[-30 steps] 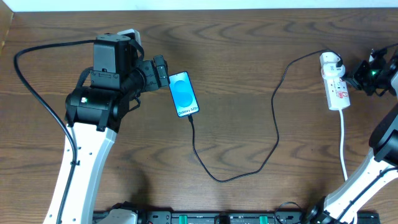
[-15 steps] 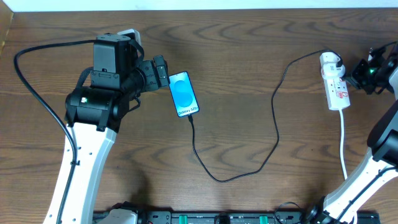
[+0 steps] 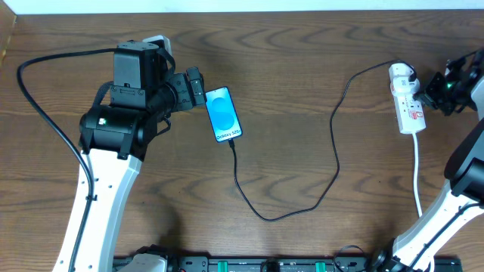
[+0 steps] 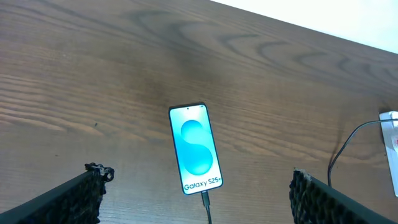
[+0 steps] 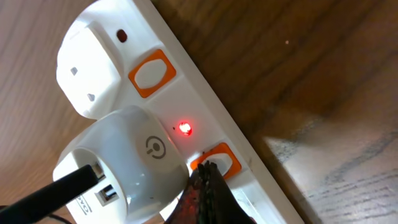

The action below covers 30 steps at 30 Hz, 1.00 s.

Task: Plug charger to phone and switch on socket
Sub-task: 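Press the orange switch beside the charger with the right gripper, then lift the right gripper up and away from the power strip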

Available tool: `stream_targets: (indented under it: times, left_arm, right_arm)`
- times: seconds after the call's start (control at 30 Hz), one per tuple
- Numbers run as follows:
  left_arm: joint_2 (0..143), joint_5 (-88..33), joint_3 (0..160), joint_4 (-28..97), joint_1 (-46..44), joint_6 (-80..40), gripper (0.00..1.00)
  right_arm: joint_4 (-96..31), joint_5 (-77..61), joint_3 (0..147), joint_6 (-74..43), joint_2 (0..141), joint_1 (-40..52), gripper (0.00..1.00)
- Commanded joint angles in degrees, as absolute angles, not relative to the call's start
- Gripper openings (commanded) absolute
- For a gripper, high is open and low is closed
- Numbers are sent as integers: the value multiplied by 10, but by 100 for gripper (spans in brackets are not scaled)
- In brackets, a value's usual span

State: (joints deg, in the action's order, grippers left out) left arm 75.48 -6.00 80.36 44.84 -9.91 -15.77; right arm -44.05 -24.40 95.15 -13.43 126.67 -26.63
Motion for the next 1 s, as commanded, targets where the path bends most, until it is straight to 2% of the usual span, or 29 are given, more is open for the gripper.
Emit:
stream_targets:
  times: [0.0, 0.37, 0.6, 0.73, 0.97]
  left_arm:
    - [752, -53, 805, 450, -100, -150, 95]
    - [752, -53, 805, 450, -100, -150, 95]
    - [752, -53, 805, 450, -100, -150, 95]
    - [752, -53, 805, 450, -100, -150, 95]
    - [752, -53, 805, 450, -100, -150, 95]
  right_arm:
    - [-457, -286, 930, -152, 1287, -214, 1]
    - [-432, -255, 935, -178, 1267, -249, 1]
    - [-442, -296, 939, -177, 1140, -329, 1]
    - [-480, -308, 939, -170, 1023, -368, 1]
    - [-545, -308, 939, -114, 913, -340, 1]
